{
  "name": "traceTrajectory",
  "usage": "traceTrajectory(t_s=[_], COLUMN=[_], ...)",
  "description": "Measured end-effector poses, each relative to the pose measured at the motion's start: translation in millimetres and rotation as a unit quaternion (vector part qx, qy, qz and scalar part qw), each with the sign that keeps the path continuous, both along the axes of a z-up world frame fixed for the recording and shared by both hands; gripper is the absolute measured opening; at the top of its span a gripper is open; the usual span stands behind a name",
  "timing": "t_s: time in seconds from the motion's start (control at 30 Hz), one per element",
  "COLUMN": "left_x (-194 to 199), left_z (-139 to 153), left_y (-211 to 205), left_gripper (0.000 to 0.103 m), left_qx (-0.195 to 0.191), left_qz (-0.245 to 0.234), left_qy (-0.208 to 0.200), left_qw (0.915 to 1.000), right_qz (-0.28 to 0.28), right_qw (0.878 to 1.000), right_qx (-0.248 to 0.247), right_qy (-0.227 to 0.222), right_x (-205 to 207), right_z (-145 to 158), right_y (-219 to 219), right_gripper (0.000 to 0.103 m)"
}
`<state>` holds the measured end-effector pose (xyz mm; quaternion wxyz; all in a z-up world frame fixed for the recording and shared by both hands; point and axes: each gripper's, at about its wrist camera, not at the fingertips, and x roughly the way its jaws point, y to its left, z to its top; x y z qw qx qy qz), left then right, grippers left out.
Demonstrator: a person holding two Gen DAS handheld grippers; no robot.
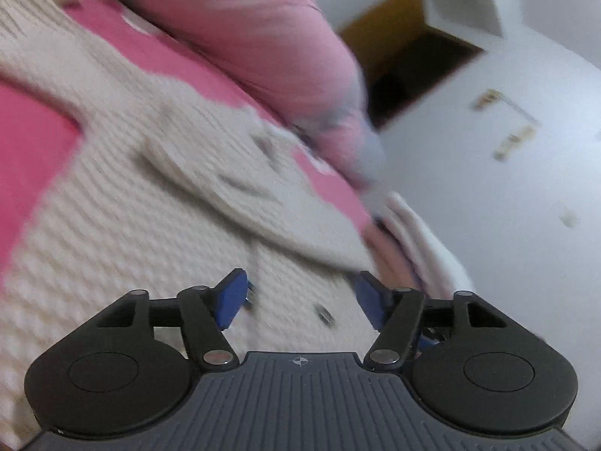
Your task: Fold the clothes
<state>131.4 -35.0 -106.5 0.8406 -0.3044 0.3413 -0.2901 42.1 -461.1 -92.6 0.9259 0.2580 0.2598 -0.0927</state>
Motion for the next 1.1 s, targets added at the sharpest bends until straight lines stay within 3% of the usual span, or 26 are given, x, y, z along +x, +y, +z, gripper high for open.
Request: traceTrajectory(t_s=[0.17, 0.37, 0.47, 0.53, 0.67, 0.8, 0.9, 1.0, 1.1], left_x=[46.3, 92.1, 102.5, 103.0, 96.2, 100.6, 103.7, 103.0, 99.8], left_z=[-1.4, -14.6, -20.4, -23.0, -11.5, 6.7, 23.6, 32.2, 37.8], left_y=[-5.6, -14.4, -22.2, -23.1, -19.4, -26.3, -38.0, -46.8, -46.6], left_gripper=[0.065, 0.065, 0.049, 0.023, 0.017, 0.017, 0.017, 0.015, 0.014], left_qx=[0.033, -0.002, 0.002, 0.008, 0.019, 0.054, 0.107, 0.143, 0.142], left_qz=[0.055, 0.103, 0.139, 0.163, 0.178, 0.167, 0.151, 0.147, 0.153], left_qy=[0.05, 0.11, 0.126, 0.132, 0.125, 0.129, 0.108, 0.085, 0.065], left_qw=[0.9967, 0.9885, 0.9822, 0.9777, 0.9759, 0.976, 0.9768, 0.9751, 0.9758], right_qz=[-0.005, -0.006, -0.005, -0.005, -0.004, 0.035, 0.055, 0.08, 0.099], right_qw=[1.0, 0.999, 0.998, 0.998, 0.998, 0.998, 0.985, 0.966, 0.961], right_qx=[-0.014, 0.033, 0.052, 0.059, 0.064, -0.036, -0.157, -0.235, -0.242], right_qy=[-0.013, -0.01, -0.021, -0.025, -0.023, 0.028, 0.041, 0.075, 0.094], right_x=[14.2, 14.7, 10.8, 9.6, 9.5, 24.9, 45.6, 84.4, 119.8], right_z=[-22.9, -48.6, -52.1, -54.8, -52.4, -18.7, 5.6, -2.2, -27.4], right_y=[-3.3, -20.3, -24.5, -26.2, -26.9, -11.2, -0.2, 2.5, -5.1], right_gripper=[0.045, 0.044, 0.044, 0.044, 0.044, 0.045, 0.045, 0.045, 0.033])
